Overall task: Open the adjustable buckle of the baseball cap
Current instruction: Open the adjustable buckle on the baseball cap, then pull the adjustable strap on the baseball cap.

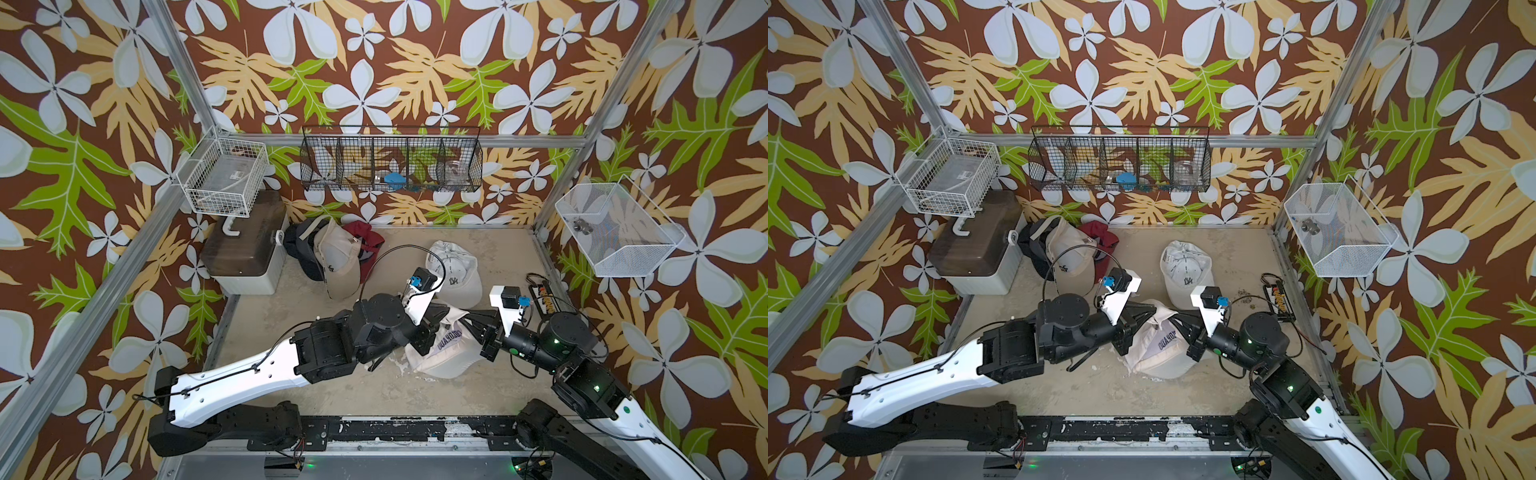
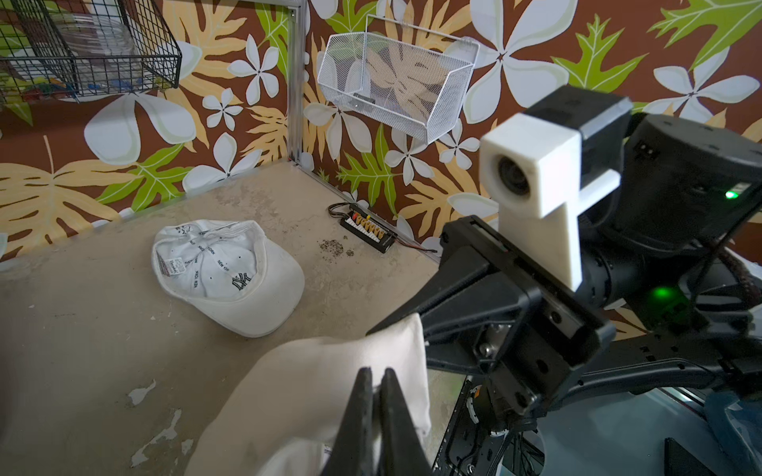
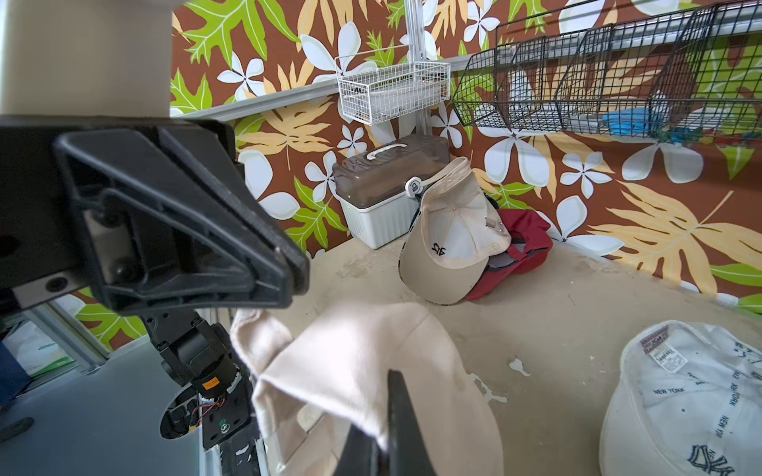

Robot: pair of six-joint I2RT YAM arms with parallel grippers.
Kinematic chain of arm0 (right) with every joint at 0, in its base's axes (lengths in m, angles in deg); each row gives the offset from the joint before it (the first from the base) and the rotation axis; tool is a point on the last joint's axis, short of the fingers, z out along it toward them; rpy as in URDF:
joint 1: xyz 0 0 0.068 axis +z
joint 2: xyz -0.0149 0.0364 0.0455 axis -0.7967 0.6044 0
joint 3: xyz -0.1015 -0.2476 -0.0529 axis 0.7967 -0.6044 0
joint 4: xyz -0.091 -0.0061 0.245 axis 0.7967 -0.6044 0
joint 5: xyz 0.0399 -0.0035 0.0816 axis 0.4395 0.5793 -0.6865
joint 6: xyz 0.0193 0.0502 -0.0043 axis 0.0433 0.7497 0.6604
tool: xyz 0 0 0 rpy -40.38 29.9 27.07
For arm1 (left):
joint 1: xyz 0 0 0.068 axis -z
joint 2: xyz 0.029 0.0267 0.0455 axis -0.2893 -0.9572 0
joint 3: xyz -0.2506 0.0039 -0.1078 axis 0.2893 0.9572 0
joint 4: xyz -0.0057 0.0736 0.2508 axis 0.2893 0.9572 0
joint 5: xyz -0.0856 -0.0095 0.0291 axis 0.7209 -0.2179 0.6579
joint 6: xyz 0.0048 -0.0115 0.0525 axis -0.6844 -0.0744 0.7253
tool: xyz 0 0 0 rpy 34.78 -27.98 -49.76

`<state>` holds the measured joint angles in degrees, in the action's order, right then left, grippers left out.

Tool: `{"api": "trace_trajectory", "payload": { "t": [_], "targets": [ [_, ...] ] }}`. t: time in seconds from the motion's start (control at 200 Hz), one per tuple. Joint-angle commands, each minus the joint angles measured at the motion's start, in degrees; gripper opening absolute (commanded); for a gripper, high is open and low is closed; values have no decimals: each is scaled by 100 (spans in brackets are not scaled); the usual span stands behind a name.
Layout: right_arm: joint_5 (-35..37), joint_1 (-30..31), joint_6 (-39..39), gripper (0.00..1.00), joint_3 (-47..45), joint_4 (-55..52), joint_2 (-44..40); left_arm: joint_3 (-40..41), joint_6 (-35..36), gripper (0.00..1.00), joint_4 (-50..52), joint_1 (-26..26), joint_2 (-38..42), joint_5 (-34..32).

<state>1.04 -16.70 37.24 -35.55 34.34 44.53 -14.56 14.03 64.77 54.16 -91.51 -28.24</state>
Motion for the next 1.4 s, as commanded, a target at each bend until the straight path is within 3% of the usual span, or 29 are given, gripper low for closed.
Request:
{"api": "trace_trajectory", "payload": {
  "t": [0.0,0.325,0.45,0.55,0.821,1.396],
  "targets": [
    [166,0,-2,0,103,227,47,172,-116,0,-44,-5,100,-26],
    [423,0,-62,0,380,127,184,957,-378,0,-197,-5,946,-321],
    [340,0,71,0,353,290,303,1104,-431,45,-417,-5,1010,26],
    [396,0,146,0,451,298,389,1329,-494,56,-601,20,1111,52],
    [784,0,262,0,829,121,656,2248,-677,58,-1174,324,1550,-187],
    [255,0,754,0,716,440,624,1832,-63,56,-1735,469,988,-555]
  ]
}}
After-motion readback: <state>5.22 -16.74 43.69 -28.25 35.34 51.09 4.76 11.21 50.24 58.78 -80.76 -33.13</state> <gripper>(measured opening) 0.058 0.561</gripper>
